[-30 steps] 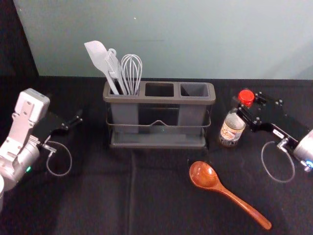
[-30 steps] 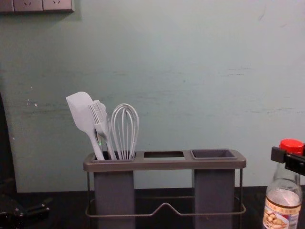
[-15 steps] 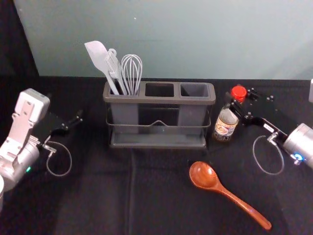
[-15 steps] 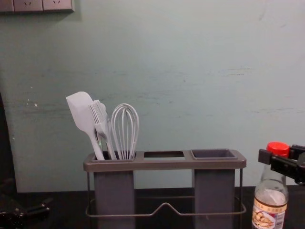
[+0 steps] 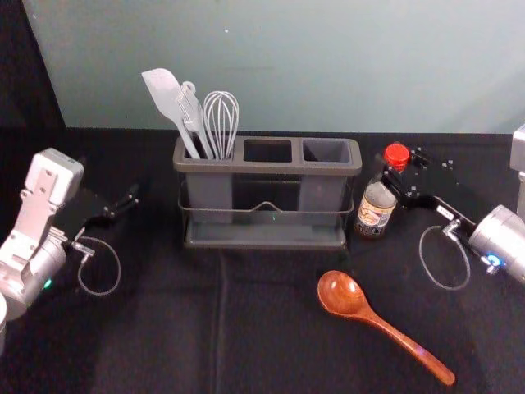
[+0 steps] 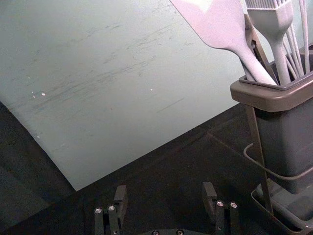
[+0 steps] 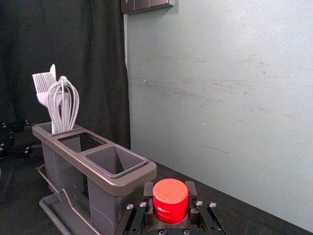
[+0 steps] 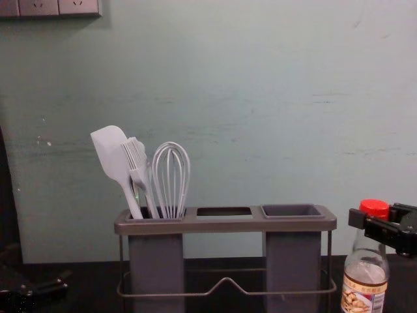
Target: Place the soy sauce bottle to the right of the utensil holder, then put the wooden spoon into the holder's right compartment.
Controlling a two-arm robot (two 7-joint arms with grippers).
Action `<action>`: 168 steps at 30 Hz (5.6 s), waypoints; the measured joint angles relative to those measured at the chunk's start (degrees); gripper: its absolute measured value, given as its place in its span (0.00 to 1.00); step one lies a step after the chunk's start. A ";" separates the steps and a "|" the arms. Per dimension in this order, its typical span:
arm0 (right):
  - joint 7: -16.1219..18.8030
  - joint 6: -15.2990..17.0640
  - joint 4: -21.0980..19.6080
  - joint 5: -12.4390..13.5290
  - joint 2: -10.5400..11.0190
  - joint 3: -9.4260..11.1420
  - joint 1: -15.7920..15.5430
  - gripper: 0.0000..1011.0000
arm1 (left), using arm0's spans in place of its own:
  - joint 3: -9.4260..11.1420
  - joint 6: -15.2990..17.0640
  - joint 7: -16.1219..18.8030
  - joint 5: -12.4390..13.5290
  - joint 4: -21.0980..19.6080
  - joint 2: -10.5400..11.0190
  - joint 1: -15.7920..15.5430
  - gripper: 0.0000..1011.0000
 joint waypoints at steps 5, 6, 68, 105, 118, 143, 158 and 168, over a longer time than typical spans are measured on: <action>-0.05 0.01 0.18 -0.10 -0.14 -0.03 0.07 0.38 | 0.00 0.00 0.00 0.00 0.00 0.00 0.00 0.99; -0.05 0.01 0.18 -0.10 -0.14 -0.03 0.06 0.38 | 0.00 0.00 0.00 0.00 0.00 0.00 0.00 0.99; -0.62 1.98 -9.08 2.44 2.93 2.84 -4.71 0.99 | 0.00 0.00 0.00 0.00 0.00 0.00 0.00 0.99; -5.36 36.66 -32.09 4.25 17.29 -6.75 -11.29 0.99 | 0.00 0.00 0.00 0.00 0.00 0.00 0.00 0.99; -5.05 43.94 -25.83 0.75 15.51 -14.67 -3.42 0.99 | 0.00 0.00 0.00 0.00 0.00 0.00 0.00 0.99; -4.68 44.94 -21.49 -5.61 12.26 -17.15 0.59 0.99 | 0.00 0.00 0.00 0.00 0.00 0.00 0.00 0.99; -3.74 44.94 -19.56 -7.17 10.25 -17.29 1.30 0.99 | 0.00 0.00 0.00 0.00 0.00 0.00 0.00 0.99; -3.34 44.90 -17.72 -7.79 9.14 -17.23 1.64 0.99 | 0.00 0.00 0.00 0.00 0.00 0.00 0.00 0.99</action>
